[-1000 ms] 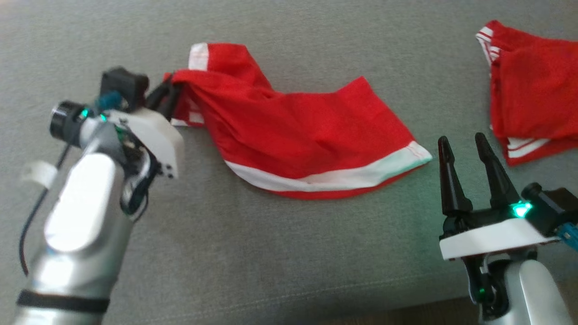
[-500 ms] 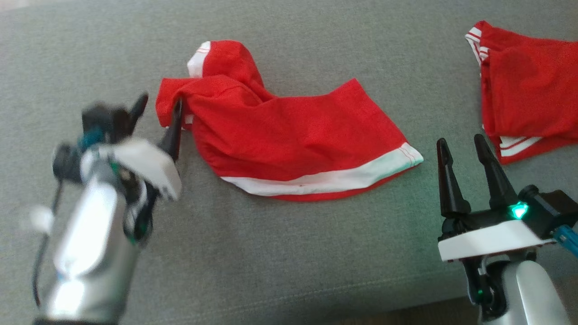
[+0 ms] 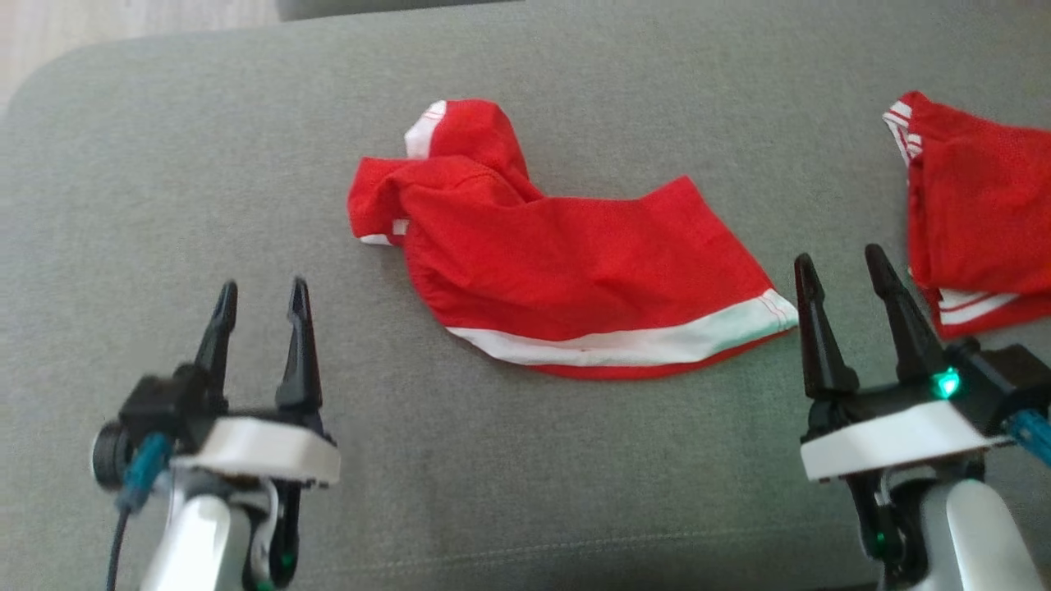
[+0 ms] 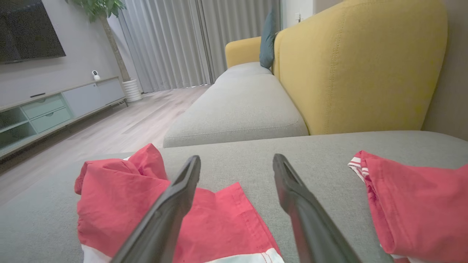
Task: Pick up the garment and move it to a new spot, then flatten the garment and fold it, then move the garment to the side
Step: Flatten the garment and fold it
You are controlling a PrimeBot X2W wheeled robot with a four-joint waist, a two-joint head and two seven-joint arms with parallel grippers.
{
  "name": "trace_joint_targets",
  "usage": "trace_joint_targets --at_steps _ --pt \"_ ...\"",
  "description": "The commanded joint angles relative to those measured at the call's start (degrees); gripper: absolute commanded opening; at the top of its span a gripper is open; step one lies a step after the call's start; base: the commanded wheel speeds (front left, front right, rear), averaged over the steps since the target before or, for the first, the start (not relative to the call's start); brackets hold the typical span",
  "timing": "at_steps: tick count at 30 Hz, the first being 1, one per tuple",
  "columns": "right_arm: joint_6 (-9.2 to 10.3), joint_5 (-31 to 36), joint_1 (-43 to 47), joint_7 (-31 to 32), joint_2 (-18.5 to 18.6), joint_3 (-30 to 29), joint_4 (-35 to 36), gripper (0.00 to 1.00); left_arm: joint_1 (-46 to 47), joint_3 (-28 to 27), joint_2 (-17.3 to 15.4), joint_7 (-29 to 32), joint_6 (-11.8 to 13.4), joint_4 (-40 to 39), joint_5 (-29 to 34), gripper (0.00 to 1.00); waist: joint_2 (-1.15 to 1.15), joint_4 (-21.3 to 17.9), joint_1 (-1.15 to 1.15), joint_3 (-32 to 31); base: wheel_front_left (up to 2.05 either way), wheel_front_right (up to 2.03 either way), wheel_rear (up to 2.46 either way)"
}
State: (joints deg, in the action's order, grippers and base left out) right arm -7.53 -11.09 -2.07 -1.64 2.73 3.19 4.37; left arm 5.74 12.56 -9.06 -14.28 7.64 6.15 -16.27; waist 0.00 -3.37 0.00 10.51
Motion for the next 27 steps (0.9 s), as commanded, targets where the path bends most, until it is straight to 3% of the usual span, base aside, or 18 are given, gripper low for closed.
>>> trace_joint_targets --at_steps 1,17,27 --pt "0.04 0.3 0.4 0.3 0.5 1.2 2.2 1.00 0.7 -2.1 -0.7 -0.5 0.3 -2.7 0.5 1.00 0.00 0.6 0.00 -0.5 0.00 0.00 0.00" --pt "0.04 0.1 1.5 1.4 0.4 0.9 3.7 1.00 -2.0 -1.6 -0.1 -0.7 -0.9 -5.8 2.4 1.00 0.00 1.3 0.00 -0.4 0.00 0.00 0.00" --pt "0.04 -0.2 0.2 1.2 0.3 1.5 3.5 1.00 3.4 7.5 2.0 6.6 -9.4 1.3 0.4 1.00 0.00 0.6 0.00 2.2 0.00 0.00 0.00"
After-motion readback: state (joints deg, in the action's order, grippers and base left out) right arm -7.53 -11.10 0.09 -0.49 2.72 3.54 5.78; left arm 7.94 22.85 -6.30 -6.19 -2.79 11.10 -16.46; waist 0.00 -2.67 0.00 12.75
